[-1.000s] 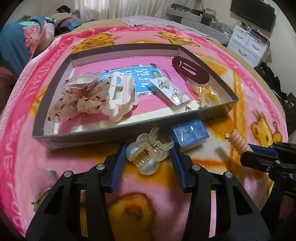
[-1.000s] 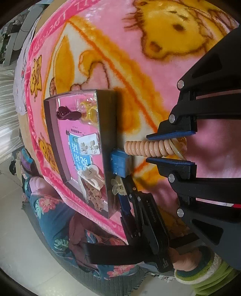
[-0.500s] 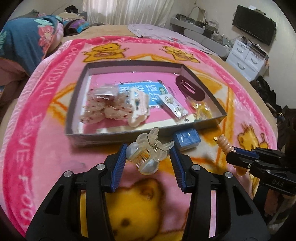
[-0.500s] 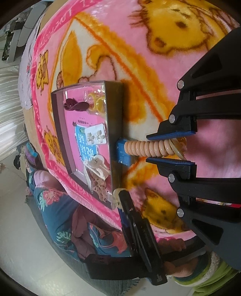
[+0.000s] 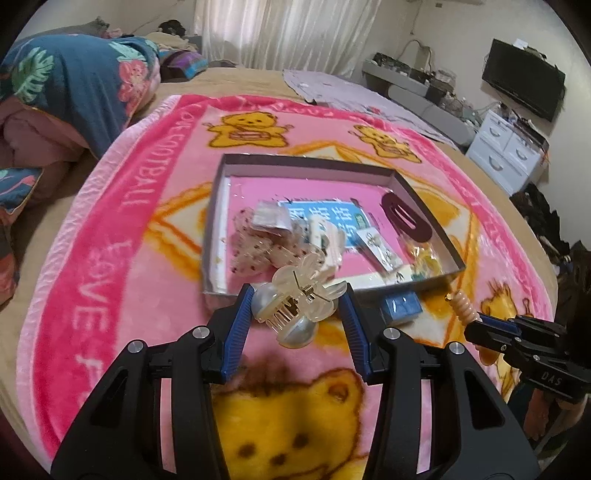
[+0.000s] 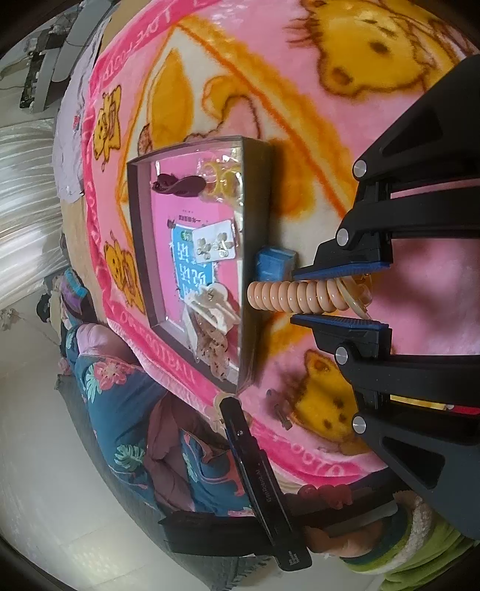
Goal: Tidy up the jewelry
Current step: 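Carry the pearl claw clip into the box with the left tool while the right carries the coiled tie, then open and withdraw both tools from the box, then grasp the pink pompom hair clip with the left tool while the right grasps the blue case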
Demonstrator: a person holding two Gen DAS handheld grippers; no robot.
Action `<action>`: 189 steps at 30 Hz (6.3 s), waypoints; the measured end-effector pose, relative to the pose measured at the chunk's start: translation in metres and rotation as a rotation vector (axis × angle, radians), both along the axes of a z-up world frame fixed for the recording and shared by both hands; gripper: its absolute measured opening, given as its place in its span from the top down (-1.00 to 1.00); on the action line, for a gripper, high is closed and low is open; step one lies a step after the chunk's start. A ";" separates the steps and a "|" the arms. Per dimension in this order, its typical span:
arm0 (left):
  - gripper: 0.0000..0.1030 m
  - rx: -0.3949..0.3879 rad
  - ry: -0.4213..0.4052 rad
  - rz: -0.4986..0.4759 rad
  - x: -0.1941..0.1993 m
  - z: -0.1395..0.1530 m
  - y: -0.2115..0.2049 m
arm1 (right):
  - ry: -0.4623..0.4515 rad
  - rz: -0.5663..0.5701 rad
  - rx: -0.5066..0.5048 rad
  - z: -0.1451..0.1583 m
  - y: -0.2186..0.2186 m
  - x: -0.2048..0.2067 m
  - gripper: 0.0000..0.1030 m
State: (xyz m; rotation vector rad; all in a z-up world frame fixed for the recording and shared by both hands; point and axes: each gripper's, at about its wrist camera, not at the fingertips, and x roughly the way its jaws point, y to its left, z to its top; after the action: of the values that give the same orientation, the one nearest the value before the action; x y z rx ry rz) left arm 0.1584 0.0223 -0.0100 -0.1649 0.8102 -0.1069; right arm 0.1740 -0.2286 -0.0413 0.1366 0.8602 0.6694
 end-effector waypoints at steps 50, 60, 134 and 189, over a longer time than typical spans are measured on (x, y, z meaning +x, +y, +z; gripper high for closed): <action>0.25 0.061 0.088 -0.042 0.090 -0.031 -0.027 | -0.140 -0.127 -0.067 0.051 0.012 0.122 0.65; 0.25 0.059 0.111 -0.027 0.094 -0.040 -0.020 | -0.072 -0.098 -0.115 0.012 0.027 0.132 0.65; -0.81 0.124 -0.024 0.106 -0.037 0.015 0.018 | -0.223 -0.130 -0.121 0.045 0.003 -0.005 -0.75; 0.44 0.051 0.094 0.027 -0.037 -0.036 0.015 | -0.093 0.021 -0.142 -0.007 0.045 -0.008 0.08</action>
State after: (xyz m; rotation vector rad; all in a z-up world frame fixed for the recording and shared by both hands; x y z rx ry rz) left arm 0.1212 0.0372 -0.0465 -0.1336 0.9029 -0.0530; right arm 0.1655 -0.1840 -0.0487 -0.0311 0.8174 0.6270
